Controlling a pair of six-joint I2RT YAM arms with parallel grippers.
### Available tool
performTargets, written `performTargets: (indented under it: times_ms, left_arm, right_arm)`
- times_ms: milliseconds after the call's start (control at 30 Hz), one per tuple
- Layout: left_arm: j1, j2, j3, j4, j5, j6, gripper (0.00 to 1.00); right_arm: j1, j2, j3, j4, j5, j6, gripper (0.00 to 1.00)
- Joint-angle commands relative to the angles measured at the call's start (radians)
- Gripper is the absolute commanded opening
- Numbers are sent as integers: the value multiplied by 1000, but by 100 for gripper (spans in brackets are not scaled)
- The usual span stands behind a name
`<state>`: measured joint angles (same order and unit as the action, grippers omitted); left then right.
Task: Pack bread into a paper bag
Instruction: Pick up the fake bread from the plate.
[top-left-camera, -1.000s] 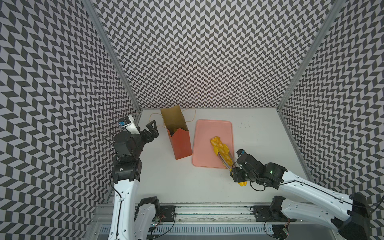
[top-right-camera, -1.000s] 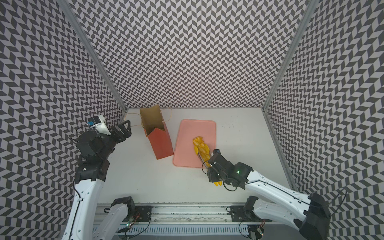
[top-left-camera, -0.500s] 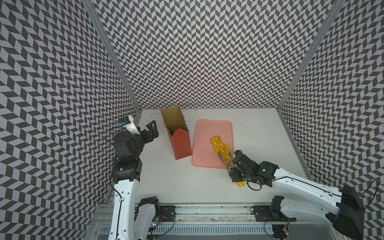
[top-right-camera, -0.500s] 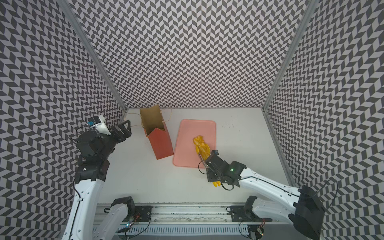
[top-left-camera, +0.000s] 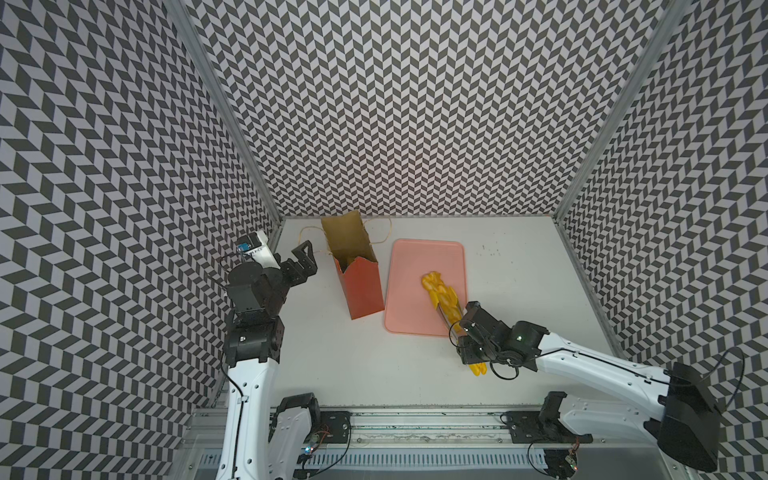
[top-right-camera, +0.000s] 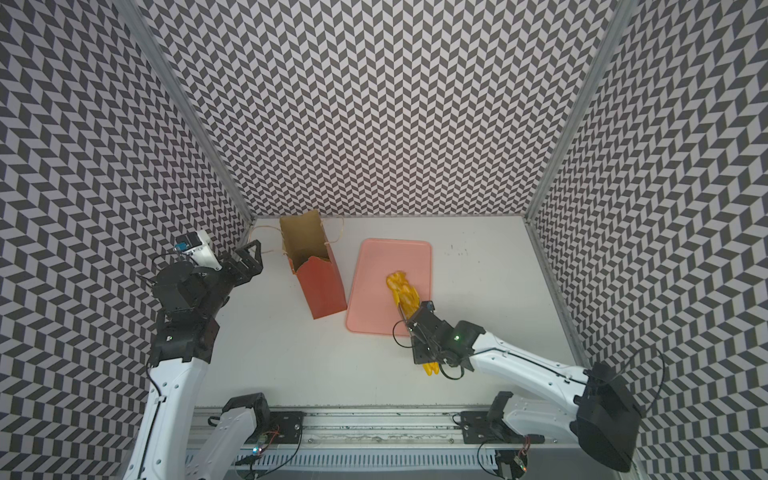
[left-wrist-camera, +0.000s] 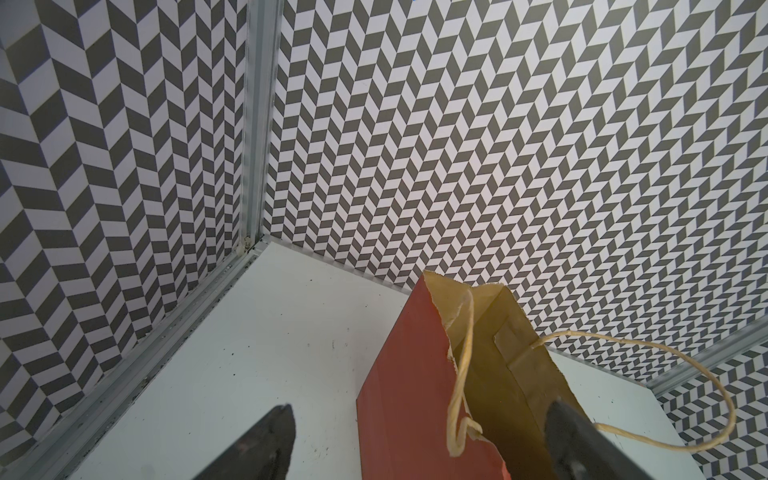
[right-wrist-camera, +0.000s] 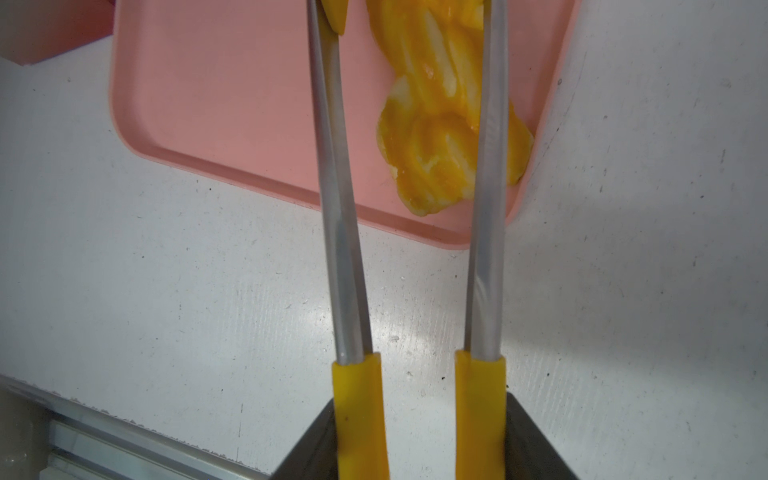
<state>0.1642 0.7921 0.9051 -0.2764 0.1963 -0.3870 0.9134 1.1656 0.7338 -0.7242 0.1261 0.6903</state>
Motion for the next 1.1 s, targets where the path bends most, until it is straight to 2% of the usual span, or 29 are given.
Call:
performTargets:
  times_ms: [0,300,467,1067]
  left_arm:
    - [6,-9,-5,28,4,-1,98]
    - [5,-9,-5,29,5,-1,98]
    - [5,-9,-5,28,4,-1,98]
    - [6,-6,-2,29,6,-1,98]
  right_arm:
    - [1,-5,0,35,7,17,55]
    - [1,-68,20,-27,-1,33,56]
    - [1,-27,22,-26,34,38,57]
    - [-19,98,54,18,40,6,57]
